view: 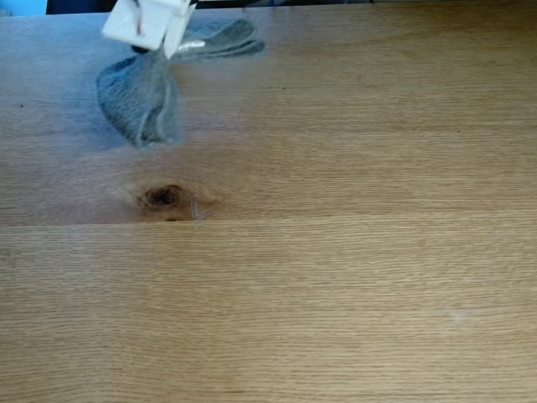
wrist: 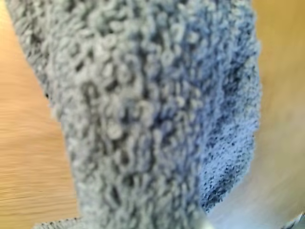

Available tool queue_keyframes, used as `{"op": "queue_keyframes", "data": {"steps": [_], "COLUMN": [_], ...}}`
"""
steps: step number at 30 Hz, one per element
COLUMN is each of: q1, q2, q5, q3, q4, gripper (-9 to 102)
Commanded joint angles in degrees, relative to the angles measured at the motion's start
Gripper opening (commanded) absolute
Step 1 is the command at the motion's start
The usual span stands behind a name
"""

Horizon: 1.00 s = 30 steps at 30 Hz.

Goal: Clean the area in front of the robot

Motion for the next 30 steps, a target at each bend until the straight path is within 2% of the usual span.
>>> {"op": "queue_keyframes", "data": {"steps": [1,6,10,14,21,24,27,30], "q1": [-8.88,-21.45,-28.65,-31.11,-32.61,-32.78,-31.73,-29.18], "q2": [12.04,16.96,13.89,3.16,-16.35,-25.05,-33.75,-42.71], "q5": [0.26,-0.26,0.18,1.58,-3.60,-6.06,-6.77,-6.33], "q3": [-0.97,-0.97,-0.97,-2.02,-2.02,-2.20,-5.98,-13.45], "q4": [5.19,9.05,6.33,-6.86,-44.30,-57.66,-62.49,-63.19], "gripper": [0,0,0,0,0,0,0,0]}}
